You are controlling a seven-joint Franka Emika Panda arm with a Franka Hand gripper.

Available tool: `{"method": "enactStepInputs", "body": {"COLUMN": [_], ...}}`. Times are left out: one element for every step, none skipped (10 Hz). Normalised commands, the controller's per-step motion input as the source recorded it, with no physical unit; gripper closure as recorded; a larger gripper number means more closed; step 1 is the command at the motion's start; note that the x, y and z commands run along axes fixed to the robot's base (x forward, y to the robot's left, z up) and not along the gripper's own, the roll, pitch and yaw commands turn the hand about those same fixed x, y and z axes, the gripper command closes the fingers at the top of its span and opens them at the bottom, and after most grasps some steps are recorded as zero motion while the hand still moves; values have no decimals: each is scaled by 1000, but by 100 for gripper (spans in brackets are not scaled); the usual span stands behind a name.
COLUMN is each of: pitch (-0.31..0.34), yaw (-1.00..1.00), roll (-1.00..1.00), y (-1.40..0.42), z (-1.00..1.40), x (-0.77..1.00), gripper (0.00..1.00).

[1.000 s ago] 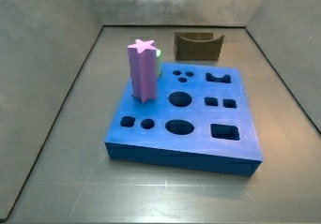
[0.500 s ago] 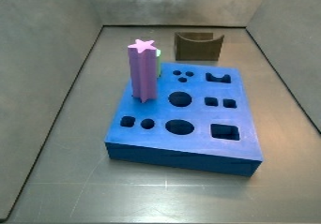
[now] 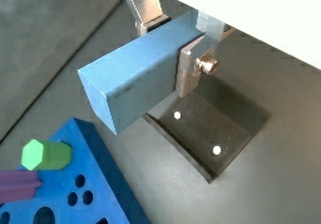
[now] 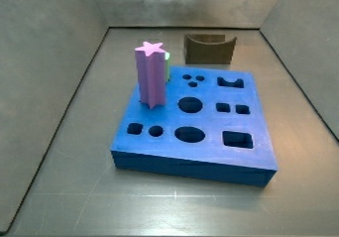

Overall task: Pick up the rectangle object. Move up. Place the rectangle object on the fixture. Regrasp the rectangle object. Move to above the board. Insert the rectangle object.
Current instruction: Place the rectangle object on the fixture.

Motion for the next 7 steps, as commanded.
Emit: {"method": "enactStepInputs", "body": {"pitch": [52, 61, 67, 72, 78, 85, 93], "yaw": [-143, -145, -150, -160, -168, -182, -199], "roll": [-1000, -1000, -1000, -1000, -1000, -1000, -1000], "y": [92, 99, 107, 112, 123, 128, 114], "z": [-1000, -1000, -1000, -1000, -1000, -1000, -822], "x": [146, 155, 161, 173, 182, 191, 167], "gripper": [100, 100, 100, 100, 100, 100, 100]}}
